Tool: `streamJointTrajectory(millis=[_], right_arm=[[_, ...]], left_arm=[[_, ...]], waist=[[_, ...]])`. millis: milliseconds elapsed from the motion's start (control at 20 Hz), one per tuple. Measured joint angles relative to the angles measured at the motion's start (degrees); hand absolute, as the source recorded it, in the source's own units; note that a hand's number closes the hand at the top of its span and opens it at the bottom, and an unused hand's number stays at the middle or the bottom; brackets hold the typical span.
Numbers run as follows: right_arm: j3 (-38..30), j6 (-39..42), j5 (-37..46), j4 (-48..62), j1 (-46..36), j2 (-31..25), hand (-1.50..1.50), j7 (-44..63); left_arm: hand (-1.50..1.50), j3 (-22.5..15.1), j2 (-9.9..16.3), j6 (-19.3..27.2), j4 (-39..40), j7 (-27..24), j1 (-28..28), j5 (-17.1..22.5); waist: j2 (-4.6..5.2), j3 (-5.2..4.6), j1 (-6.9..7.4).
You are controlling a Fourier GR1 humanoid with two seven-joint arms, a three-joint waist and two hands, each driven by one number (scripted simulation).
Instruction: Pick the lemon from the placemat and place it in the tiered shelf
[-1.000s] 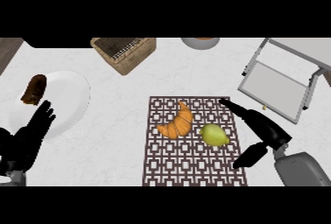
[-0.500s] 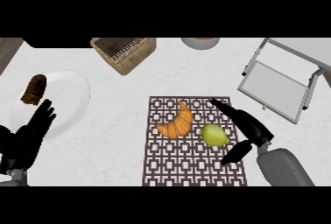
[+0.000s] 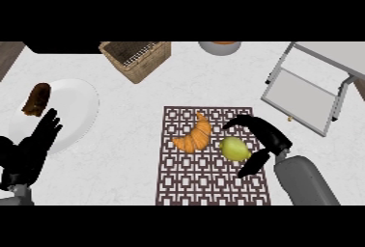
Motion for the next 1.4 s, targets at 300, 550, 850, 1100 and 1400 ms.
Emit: streamJointTrajectory(millis=[300, 550, 850, 1100, 1400], right_arm=[[-0.05, -3.32, 3.17, 2.07, -0.36, 0.57, 1.5, -4.81], [-1.24, -5.53, 4.42, 0.91, 0.35, 0.97, 1.5, -6.41], [-4.41, -6.48, 3.12, -4.93, 2.47, 0.6, 1.5, -4.2], [-6.6, -12.41, 12.54, -7.04, -0.58, -2.43, 1.5, 12.87], [-6.69, -10.59, 21.92, -16.52, -5.43, -2.66, 1.5, 36.26]], left_arm=[[0.0, 0.75, -0.63, -0.97, -2.34, 0.67, 1.47, -0.22], [0.0, 1.5, -1.06, -1.86, -3.07, 1.03, 1.91, -0.68], [0.0, 2.54, -1.17, -2.49, -2.86, 0.87, 1.82, -1.04], [0.0, 2.54, -1.35, -1.8, -3.41, 1.99, 1.71, -1.31], [0.0, 3.01, -1.33, -2.0, -2.95, 1.1, 2.41, -1.29]], waist=[[-0.28, -0.17, 0.05], [-0.12, 0.03, 0.11], [0.13, 0.27, -0.13], [-0.07, 0.1, -0.6], [-0.28, 0.12, -0.91]])
